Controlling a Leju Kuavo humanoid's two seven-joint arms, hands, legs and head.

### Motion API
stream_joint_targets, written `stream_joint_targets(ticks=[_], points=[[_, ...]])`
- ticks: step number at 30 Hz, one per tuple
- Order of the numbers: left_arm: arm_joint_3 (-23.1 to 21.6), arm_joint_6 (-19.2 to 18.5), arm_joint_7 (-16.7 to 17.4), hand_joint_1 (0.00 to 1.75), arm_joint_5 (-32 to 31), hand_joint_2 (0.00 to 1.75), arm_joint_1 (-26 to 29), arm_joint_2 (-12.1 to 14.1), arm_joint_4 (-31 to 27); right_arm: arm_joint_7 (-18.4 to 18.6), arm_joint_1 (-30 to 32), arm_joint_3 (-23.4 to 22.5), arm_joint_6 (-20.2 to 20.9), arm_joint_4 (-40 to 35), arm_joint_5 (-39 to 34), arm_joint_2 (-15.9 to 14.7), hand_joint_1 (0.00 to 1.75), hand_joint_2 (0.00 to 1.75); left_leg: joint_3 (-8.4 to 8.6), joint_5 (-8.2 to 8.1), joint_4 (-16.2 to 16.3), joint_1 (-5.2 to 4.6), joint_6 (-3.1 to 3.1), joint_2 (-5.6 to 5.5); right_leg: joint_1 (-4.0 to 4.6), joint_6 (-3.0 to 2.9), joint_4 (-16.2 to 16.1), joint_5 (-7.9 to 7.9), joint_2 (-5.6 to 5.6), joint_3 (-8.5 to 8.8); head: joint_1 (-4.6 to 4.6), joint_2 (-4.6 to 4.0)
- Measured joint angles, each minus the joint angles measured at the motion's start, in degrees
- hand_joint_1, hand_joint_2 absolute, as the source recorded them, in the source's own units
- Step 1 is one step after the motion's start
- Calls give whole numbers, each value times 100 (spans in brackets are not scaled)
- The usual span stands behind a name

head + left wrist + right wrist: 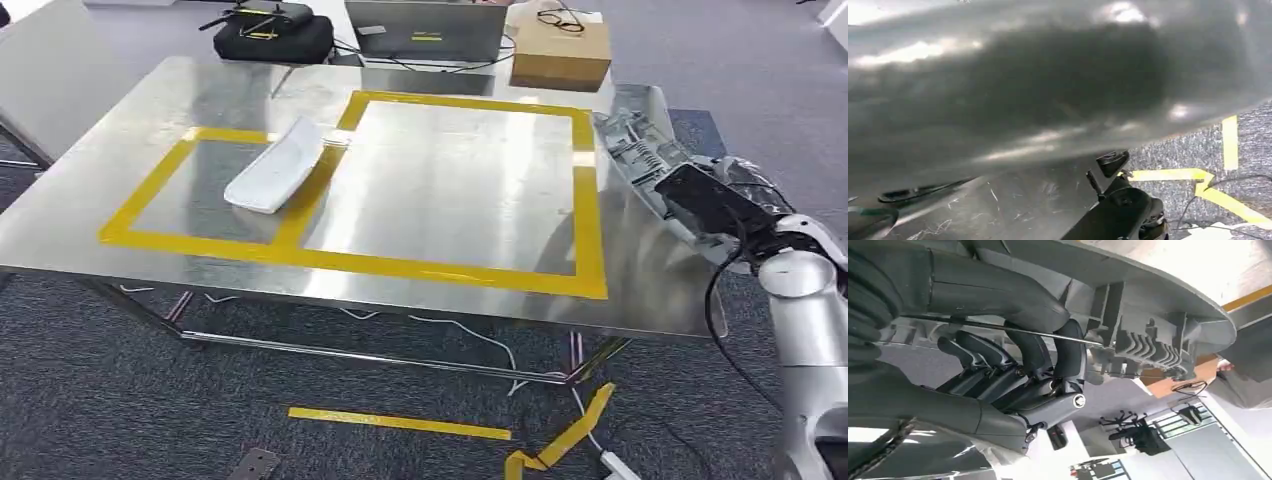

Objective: Take the parts from the cabinet and place them on the table.

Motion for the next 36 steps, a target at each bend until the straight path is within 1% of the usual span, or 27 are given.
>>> stream_joint_targets(ticks=[2, 4, 6, 8, 11, 13, 19, 21, 25, 36], points=[[-2, -4, 13, 0, -9, 0, -1, 0, 0, 7, -52, 72, 50, 24, 24, -2, 175, 175, -4, 0, 0, 0, 0, 1, 0, 0, 0, 0, 1, 0, 0, 0], [-20, -11, 48, 0, -53, 0, -16, 0, 0, 48, -230, 252, 103, 178, 153, 0, 175, 175, -5, 0, 0, -1, 0, 3, 0, 0, 0, 0, 9, -2, -2, 0], [-63, -39, 94, 0, -105, 0, -67, -15, 0, 83, -501, 516, 70, 501, 325, 35, 175, 175, -3, 1, 0, 0, 0, 3, 0, 0, 0, 1, 5, 0, 0, 0], [-107, -65, 131, 0, -112, 0, -110, -31, 0, 96, -740, 762, -26, 831, 424, 144, 175, 175, -1, 5, 0, 0, 1, 3, 0, 0, 0, 3, 5, 0, 0, 0], [-166, -74, 207, 0, -129, 0, -160, -50, 0, 94, -998, 1081, -214, 1300, 507, 351, 175, 175, 2, 11, 0, 1, -4, 1, 1, -1, 2, 4, 1, 1, 2, 0], [-218, -74, 256, 0, -148, 0, -166, -55, 0, 92, -1121, 1245, -360, 1623, 585, 541, 175, 175, 2, 11, 0, 3, -4, 0, 3, -1, 4, 4, 1, 1, 0, 0], [-393, -111, 341, 0, -229, 0, -225, -77, 0, -57, -1362, 1748, -540, 2594, 929, 1160, 175, 175, 0, 10, -1, 6, -5, 1, 6, -3, 7, 2, 3, -1, 2, 0], [-433, -116, 358, 0, -232, 0, -242, -83, 0, -72, -1425, 1862, -575, 2817, 944, 1339, 175, 175, 0, 10, -1, 7, -5, 2, 6, -3, 7, 2, 5, -2, 0, 0], [-485, -129, 389, 0, -230, 0, -254, -96, 0, -83, -1550, 2022, -605, 3126, 962, 1600, 175, 175, -1, 10, -1, 7, -6, 1, 6, -3, 7, 2, 3, -3, -2, 0], [-531, -105, 481, 0, -216, 0, -271, -160, 0, -146, -1655, 2155, -656, 3508, 981, 1939, 175, 175, -1, 10, 0, 3, -6, 3, 4, -3, 6, 2, 8, -1, 0, 0]])
